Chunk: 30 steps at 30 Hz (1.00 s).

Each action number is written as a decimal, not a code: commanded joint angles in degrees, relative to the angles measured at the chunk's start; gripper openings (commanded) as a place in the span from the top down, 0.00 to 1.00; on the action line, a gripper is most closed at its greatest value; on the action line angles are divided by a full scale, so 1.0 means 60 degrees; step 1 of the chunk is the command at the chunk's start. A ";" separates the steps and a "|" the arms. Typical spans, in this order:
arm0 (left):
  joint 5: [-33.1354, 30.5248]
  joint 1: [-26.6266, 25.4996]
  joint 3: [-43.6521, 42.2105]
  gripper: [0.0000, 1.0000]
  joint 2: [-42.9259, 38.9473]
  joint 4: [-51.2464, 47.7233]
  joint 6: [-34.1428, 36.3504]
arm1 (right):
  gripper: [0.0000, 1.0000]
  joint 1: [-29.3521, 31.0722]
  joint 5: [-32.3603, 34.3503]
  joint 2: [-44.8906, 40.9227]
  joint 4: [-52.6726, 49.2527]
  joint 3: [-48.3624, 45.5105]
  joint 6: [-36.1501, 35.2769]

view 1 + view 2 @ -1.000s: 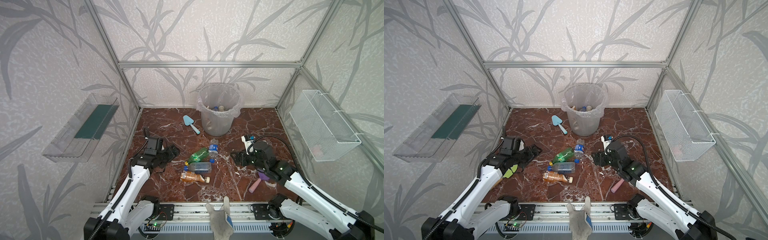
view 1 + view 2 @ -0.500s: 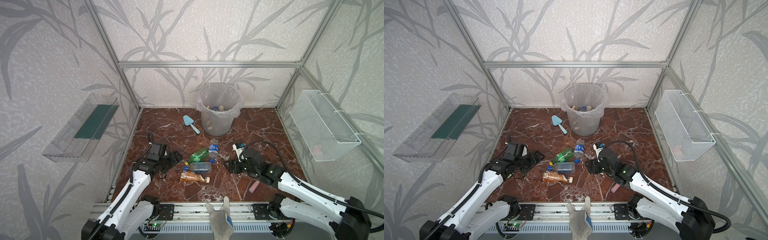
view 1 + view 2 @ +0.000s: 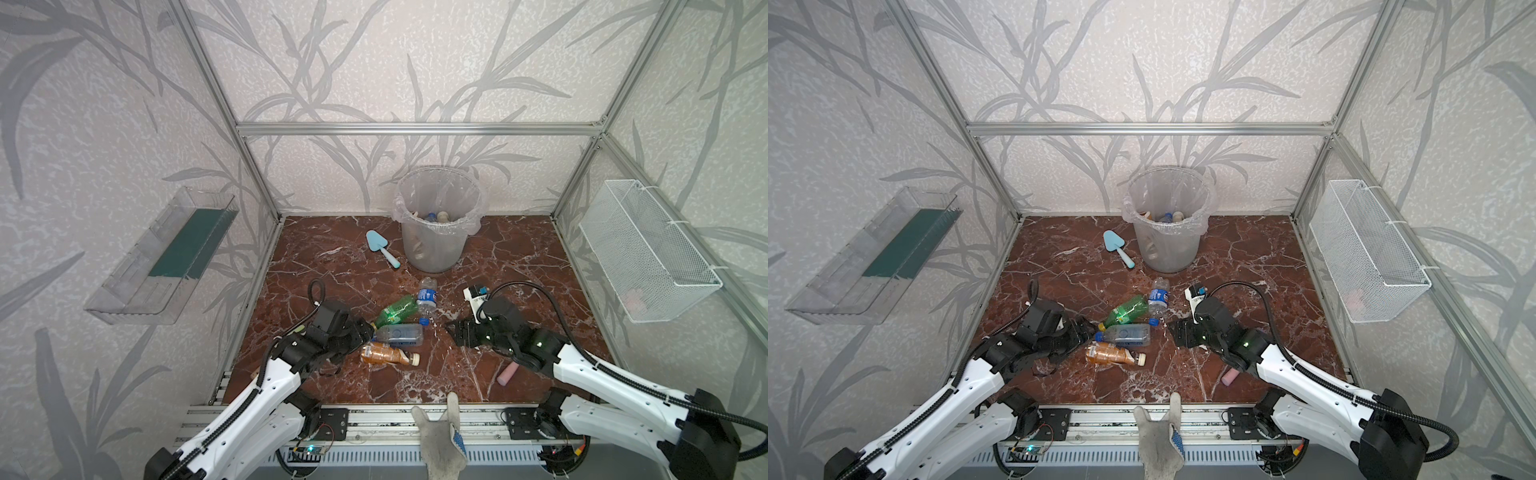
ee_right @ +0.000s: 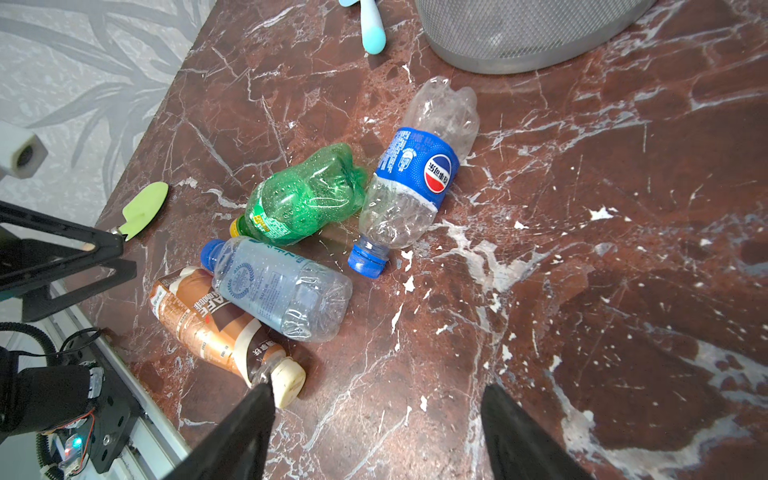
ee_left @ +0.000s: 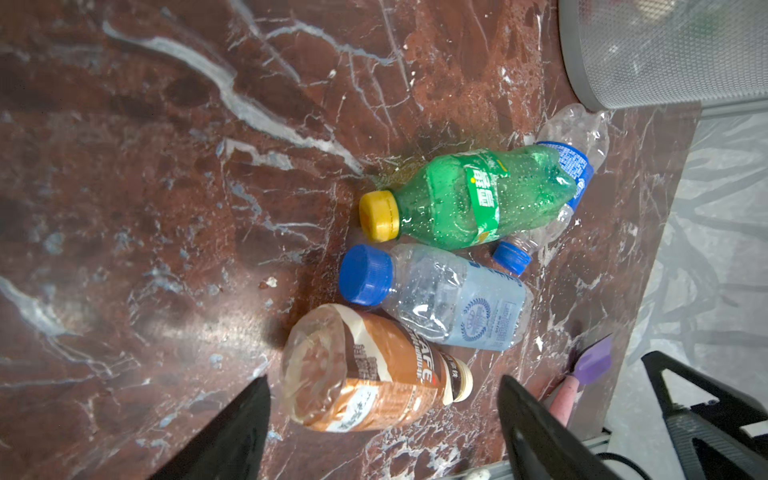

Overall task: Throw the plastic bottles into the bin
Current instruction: 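Lower the left gripper onto the Nescafe bottle nearest the robot and grasp it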

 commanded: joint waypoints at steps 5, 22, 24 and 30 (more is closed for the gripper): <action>-0.1529 -0.1188 -0.0374 0.17 -0.0938 -0.0551 -0.4146 | 0.21 0.0056 0.0117 -0.0003 0.0200 -0.0121 -0.0081; -0.2626 -0.3682 -0.1128 0.13 -0.0281 0.0832 -0.8484 | 0.22 0.0056 0.0243 -0.0216 0.0223 -0.0354 -0.0187; -0.2646 -0.3784 -0.1064 0.13 0.0022 0.1153 -0.8478 | 0.22 0.0058 0.0244 -0.0252 0.0234 -0.0394 -0.0187; -0.2587 -0.3971 -0.1031 0.15 0.0874 0.1832 -0.8520 | 0.22 0.0055 0.0253 -0.0398 0.0250 -0.0493 -0.0173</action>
